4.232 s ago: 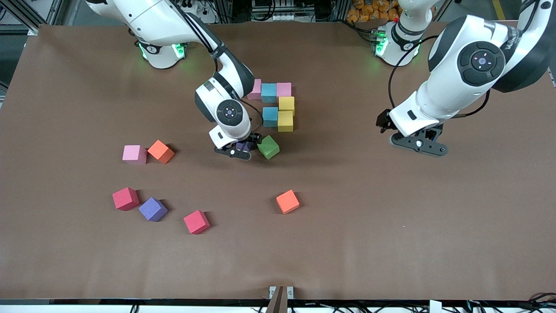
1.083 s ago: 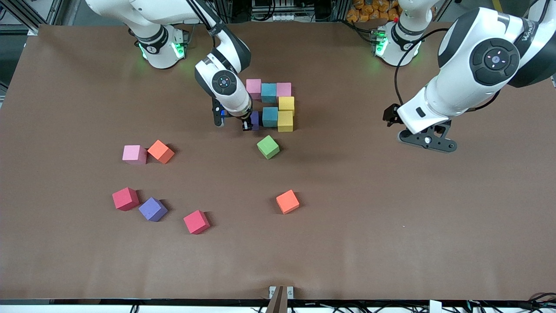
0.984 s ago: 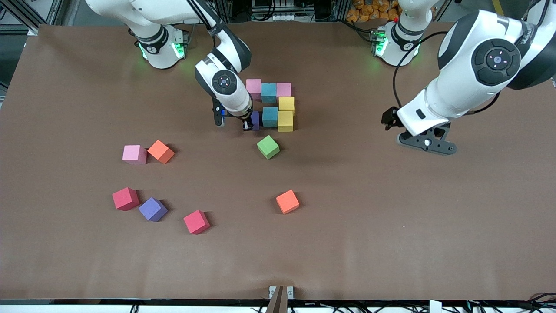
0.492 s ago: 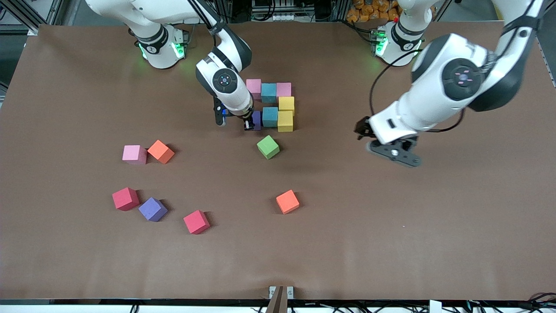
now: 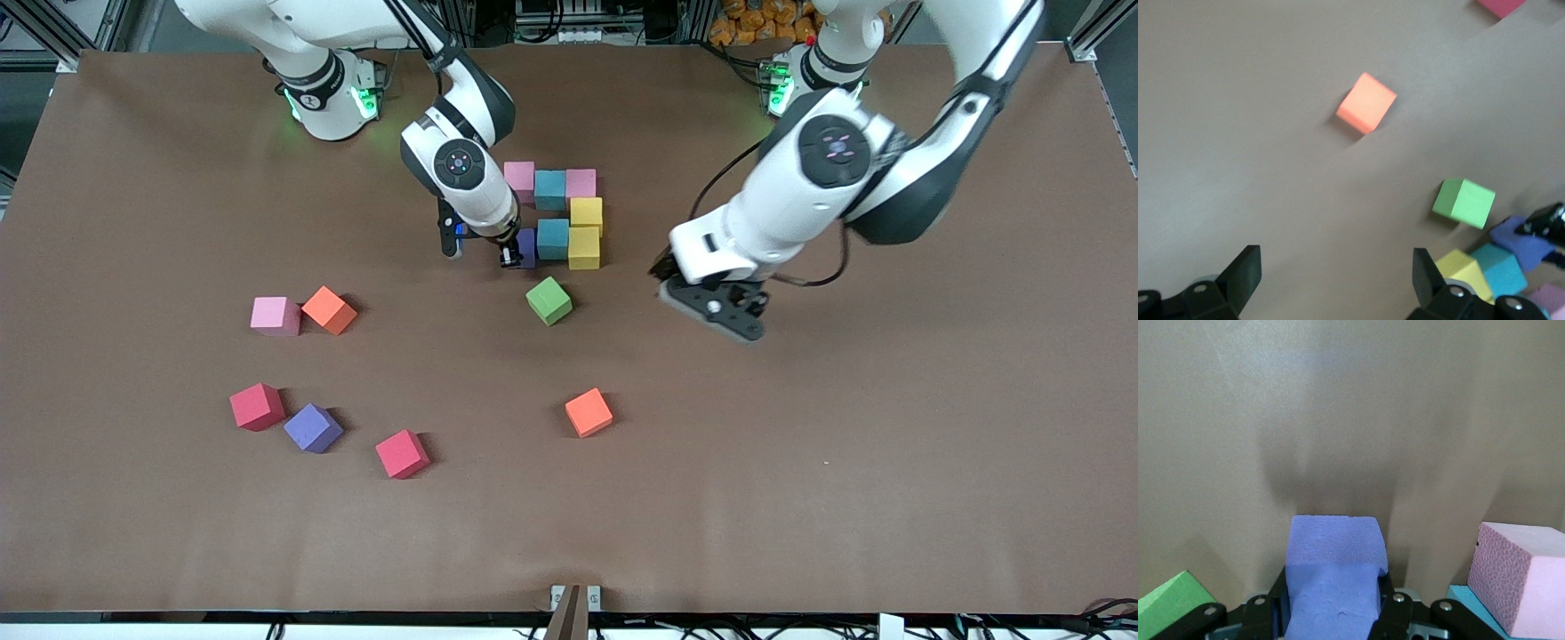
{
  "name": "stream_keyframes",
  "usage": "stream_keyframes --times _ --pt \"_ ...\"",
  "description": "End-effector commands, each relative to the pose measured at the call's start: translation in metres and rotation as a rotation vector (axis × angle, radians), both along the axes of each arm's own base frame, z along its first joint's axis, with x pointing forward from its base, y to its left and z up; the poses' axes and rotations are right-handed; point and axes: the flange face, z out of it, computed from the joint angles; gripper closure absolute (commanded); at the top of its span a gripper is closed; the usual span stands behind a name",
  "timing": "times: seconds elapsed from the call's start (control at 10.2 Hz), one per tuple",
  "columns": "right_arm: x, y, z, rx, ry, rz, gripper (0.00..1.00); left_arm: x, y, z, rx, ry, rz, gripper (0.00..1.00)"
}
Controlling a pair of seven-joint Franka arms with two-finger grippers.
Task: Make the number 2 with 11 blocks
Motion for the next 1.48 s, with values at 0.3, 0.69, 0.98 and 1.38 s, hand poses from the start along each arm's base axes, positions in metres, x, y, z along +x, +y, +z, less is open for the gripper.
stream_keyframes --times 0.3,0.69,0.98,1.38 --pt "-0.009 0.001 -0.004 0.013 0.003 -0.054 1.0 -0.011 -0.064 -0.079 -0.006 -0.057 0.121 0.0" --pt "-0.008 0.002 -0.008 0.02 -0.002 -0.065 1.0 -0.029 -0.091 -0.106 0.016 -0.091 0.143 0.0" --pt "-0.009 0.001 -0.011 0.014 0.005 -0.078 0.92 -0.052 -0.118 -0.124 0.042 -0.121 0.057 0.0" --pt "-0.011 0.002 -0.011 0.009 0.013 -0.067 0.0 -0.069 -0.132 -0.132 0.068 -0.159 -0.016 0.0"
